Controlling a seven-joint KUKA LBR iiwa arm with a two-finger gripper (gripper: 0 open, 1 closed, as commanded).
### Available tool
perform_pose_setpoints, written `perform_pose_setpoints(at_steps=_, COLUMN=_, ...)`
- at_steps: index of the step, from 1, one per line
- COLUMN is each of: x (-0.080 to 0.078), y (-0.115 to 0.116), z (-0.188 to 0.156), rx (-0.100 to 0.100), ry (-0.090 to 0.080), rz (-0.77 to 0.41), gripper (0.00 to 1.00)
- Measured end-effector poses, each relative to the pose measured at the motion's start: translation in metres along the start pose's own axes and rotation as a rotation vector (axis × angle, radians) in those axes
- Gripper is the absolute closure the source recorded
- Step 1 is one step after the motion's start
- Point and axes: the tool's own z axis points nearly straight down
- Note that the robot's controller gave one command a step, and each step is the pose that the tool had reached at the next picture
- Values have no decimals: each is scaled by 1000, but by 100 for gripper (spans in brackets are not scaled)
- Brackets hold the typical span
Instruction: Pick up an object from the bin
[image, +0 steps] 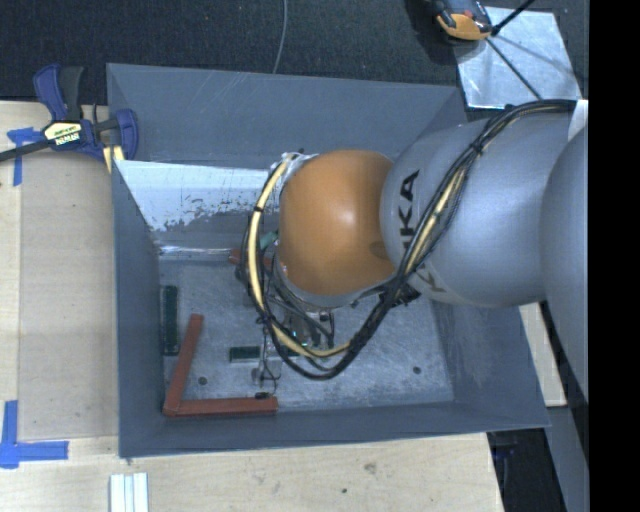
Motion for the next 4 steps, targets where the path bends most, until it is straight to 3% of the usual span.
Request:
perform_pose_setpoints(at_steps=1, x=-2, y=-1, z=-4, rx=-2, ry=-7, rz=3, gripper=0)
perform_pose_setpoints(at_steps=2, x=-22, y=-18, z=63, rx=-3, ry=-13, rz=54, gripper=0)
perform_pose_setpoints(at_steps=3, x=-29, y=-33, z=108, rx=0, ry=-2, rz=134, gripper=0)
perform_pose_setpoints(at_steps=4, x=-24, y=-33, z=105, rx=-1, ry=-5, rz=133, gripper=0)
